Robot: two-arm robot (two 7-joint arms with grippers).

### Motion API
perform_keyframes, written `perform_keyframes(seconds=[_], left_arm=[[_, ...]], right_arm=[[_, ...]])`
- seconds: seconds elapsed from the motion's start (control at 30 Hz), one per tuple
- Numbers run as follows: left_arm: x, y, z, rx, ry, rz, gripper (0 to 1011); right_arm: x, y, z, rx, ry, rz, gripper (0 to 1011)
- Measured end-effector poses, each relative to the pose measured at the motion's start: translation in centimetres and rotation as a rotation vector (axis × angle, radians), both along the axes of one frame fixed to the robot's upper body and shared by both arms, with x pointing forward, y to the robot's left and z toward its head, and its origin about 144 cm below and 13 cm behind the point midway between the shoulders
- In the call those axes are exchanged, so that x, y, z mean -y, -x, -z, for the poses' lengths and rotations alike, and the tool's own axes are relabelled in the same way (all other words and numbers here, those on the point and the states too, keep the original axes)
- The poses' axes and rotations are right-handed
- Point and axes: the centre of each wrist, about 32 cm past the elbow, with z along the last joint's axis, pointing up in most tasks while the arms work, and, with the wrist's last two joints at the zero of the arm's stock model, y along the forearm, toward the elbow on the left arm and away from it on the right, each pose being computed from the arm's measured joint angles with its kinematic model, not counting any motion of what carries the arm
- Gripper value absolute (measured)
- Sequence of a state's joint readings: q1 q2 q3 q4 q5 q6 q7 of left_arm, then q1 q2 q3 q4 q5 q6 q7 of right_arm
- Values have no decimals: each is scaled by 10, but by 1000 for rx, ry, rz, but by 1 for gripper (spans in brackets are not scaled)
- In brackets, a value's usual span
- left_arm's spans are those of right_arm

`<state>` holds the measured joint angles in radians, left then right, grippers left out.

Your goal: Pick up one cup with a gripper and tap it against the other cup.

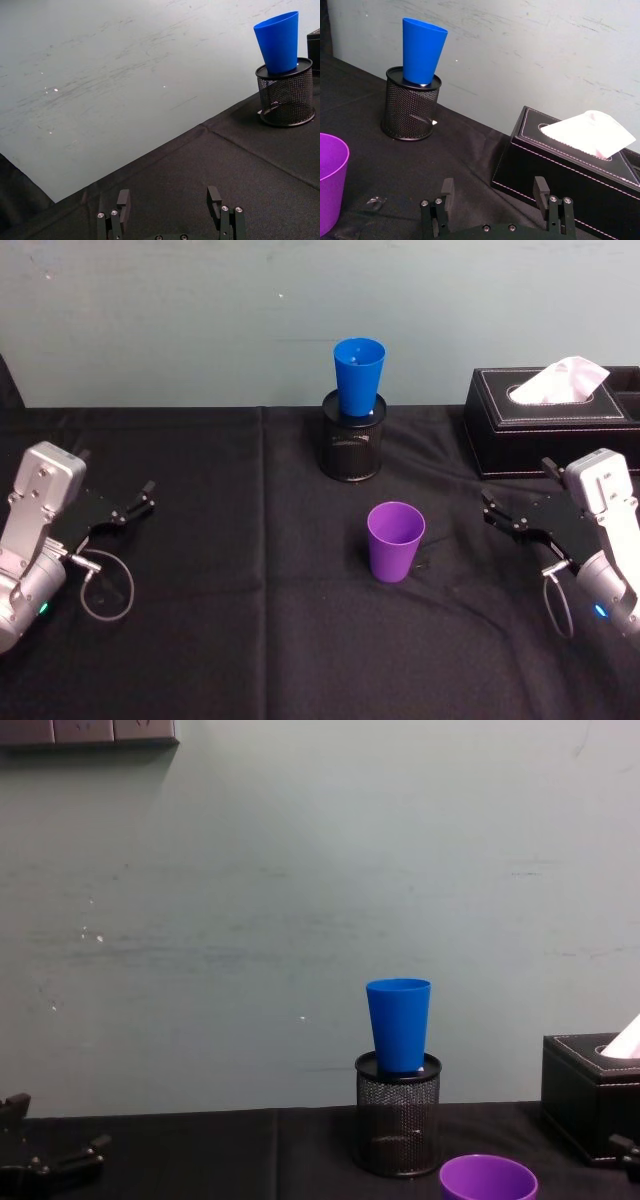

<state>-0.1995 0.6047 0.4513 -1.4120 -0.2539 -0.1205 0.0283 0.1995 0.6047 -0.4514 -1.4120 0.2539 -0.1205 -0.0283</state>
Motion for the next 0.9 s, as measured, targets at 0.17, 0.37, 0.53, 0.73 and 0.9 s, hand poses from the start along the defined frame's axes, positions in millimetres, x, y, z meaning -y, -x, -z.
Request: perform_keyframes(seconds=[0.17,0.37,0.53,0.73,0.9], left_arm=[[0,0,0,0,0,0,1000],[0,0,0,0,0,0,1000],[0,0,0,0,0,0,1000],[0,0,0,0,0,0,1000],[0,0,0,0,0,0,1000]], right_arm=[[0,0,0,0,0,0,1003],[0,0,0,0,0,0,1003],[0,0,0,0,0,0,1003],[0,0,0,0,0,0,1003],[0,0,0,0,0,0,1003]])
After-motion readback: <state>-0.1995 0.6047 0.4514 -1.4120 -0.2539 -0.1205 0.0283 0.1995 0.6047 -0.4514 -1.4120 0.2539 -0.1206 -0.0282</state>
